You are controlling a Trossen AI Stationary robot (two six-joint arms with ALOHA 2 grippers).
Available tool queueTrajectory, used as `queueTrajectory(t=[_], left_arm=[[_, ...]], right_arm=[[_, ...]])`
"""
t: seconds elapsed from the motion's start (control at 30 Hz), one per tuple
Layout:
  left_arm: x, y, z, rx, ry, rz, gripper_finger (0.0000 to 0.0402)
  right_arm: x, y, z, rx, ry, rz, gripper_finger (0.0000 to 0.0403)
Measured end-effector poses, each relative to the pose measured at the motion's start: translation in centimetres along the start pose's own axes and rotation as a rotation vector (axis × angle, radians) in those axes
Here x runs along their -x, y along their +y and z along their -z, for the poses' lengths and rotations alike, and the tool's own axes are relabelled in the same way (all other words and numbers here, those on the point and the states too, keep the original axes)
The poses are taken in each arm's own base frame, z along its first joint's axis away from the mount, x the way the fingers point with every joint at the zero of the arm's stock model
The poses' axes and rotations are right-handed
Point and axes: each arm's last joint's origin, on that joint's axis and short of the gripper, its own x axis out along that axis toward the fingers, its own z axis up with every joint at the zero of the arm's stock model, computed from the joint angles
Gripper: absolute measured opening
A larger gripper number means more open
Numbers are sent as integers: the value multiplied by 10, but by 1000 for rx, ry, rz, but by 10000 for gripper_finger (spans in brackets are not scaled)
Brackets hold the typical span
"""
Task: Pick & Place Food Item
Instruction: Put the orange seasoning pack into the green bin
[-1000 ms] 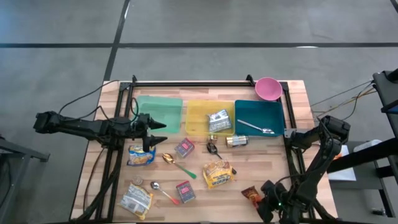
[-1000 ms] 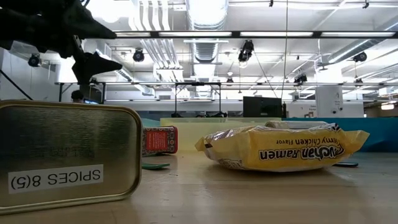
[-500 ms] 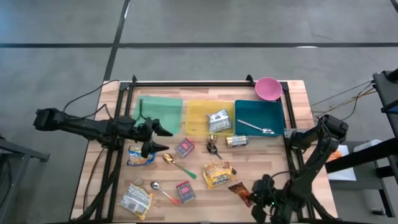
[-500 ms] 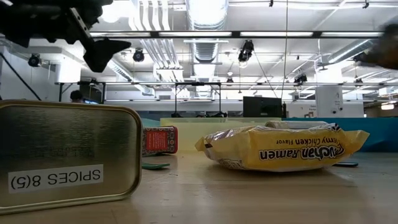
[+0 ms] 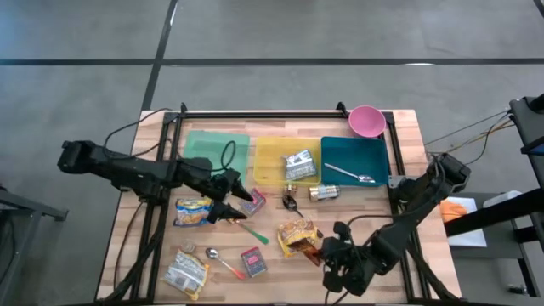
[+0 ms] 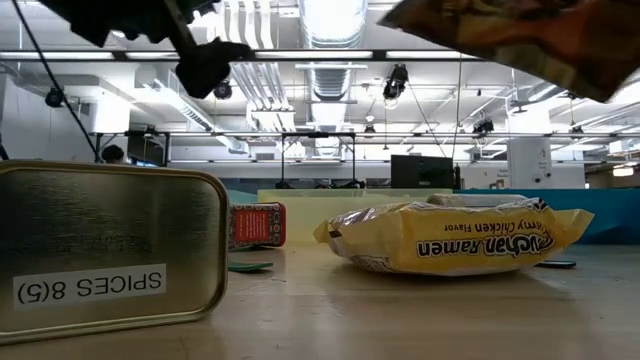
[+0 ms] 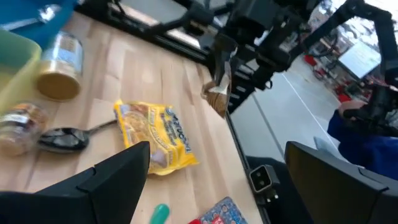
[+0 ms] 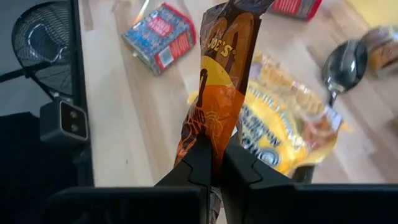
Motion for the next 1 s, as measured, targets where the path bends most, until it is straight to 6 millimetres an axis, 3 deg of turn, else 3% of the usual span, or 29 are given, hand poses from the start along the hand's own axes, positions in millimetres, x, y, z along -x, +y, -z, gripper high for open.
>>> queueTrajectory(t=[0.5, 1.0], left_arm=[[-48, 4, -20, 24, 111, 78, 381], [-49, 3, -18, 18, 147, 55, 381]], right_arm=[[-27, -19, -50, 65, -53, -10, 8], [-51, -47, -99, 110, -125, -85, 8]])
